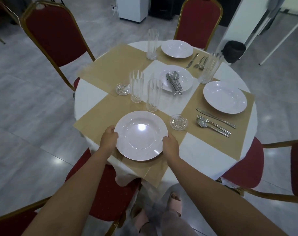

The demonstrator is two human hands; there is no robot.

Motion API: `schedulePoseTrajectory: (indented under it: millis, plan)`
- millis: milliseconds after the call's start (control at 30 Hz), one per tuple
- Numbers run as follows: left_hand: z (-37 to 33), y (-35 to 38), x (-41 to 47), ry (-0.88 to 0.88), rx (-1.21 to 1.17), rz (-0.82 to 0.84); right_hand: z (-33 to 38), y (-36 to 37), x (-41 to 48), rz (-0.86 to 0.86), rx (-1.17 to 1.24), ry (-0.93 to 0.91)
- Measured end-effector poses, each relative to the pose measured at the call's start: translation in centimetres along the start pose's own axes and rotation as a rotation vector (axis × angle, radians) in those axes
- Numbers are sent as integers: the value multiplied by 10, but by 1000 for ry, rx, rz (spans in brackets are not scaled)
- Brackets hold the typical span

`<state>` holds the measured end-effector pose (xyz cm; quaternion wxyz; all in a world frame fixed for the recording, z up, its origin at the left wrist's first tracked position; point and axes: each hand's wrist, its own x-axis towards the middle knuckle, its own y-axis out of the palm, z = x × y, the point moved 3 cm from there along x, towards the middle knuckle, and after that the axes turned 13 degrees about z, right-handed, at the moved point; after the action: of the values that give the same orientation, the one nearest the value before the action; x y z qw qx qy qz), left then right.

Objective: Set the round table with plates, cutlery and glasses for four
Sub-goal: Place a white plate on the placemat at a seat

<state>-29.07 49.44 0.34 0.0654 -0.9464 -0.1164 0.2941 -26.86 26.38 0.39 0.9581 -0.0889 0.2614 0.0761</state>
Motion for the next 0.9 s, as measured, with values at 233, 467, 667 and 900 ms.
schedulePoseTrajectory:
  millis: [233, 467, 667, 900]
  plan:
    - [4, 3, 0, -13, -113, -11, 2, -6, 0, 55, 90, 52]
    - [6, 7, -7, -18, -162, 14, -1, -9, -6, 61, 109, 64]
    - [9, 7, -10, -29, -153, 23, 0, -12, -7, 85, 113, 78]
    - [7, 10, -13, -49, -149, 43, 6, -17, 0, 133, 56, 75]
